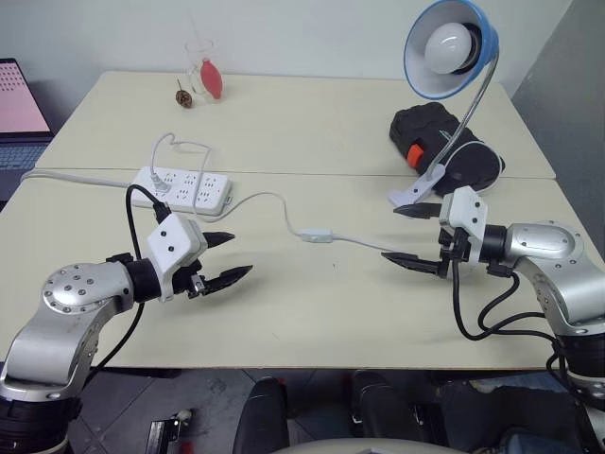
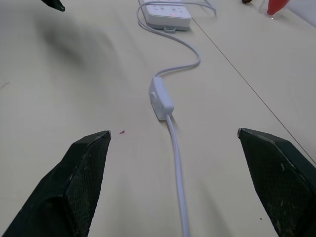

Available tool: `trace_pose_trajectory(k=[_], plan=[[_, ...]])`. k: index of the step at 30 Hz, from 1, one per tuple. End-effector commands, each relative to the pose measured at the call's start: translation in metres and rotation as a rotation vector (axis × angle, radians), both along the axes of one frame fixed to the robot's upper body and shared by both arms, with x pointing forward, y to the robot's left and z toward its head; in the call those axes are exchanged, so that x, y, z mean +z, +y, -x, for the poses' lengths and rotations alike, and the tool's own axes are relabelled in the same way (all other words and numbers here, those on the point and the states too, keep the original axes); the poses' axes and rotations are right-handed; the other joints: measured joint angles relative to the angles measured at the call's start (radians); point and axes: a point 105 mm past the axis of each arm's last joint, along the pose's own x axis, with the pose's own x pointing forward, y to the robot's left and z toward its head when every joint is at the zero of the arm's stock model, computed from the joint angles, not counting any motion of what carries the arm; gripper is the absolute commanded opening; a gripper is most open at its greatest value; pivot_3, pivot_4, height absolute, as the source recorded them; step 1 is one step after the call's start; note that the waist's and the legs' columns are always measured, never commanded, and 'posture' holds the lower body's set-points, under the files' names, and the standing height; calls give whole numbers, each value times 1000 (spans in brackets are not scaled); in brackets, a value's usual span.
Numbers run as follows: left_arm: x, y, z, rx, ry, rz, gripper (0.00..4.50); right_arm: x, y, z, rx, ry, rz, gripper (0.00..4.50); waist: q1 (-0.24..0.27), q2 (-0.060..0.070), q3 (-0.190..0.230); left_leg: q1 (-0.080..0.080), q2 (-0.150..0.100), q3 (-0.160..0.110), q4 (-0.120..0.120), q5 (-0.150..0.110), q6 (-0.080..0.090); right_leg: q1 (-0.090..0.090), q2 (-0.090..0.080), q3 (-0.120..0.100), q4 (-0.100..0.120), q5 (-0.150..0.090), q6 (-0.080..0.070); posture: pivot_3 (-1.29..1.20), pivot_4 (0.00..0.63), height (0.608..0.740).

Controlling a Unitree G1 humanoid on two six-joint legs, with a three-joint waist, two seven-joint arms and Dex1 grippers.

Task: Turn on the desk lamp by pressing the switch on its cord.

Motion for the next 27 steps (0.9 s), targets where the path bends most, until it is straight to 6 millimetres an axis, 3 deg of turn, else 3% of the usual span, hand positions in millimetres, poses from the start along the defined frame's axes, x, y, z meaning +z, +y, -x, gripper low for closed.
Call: trace_pose_trajectory(k=[1,8,12,18,27], plan=[[11,-8,3,-40,-47,3,3307,9,2,1,20,-55,-6,4332,0,0,0,0,0,0,0,0,0,0,0,0,0,0,0,0,150,740],[10,-8,4,-21,-52,-12,3307,5,4,0,28,-52,3,4332,0,0,0,0,0,0,0,0,0,0,0,0,0,0,1,0,150,740],[25,-13,3,-52,-88,96,3307,5,4,-5,19,-62,-1,4332,1,0,0,0,0,0,0,0,0,0,0,0,0,0,1,0,150,740],[32,-9,-6,-25,-122,102,3307,3,10,-10,17,-49,-6,4332,-1,0,0,1,0,0,0,0,0,0,0,0,1,1,1,0,150,740],[17,-14,4,-101,-79,37,3307,-5,11,-22,36,-36,71,4332,-1,0,0,0,0,0,0,0,0,0,0,0,0,0,1,0,150,740]])
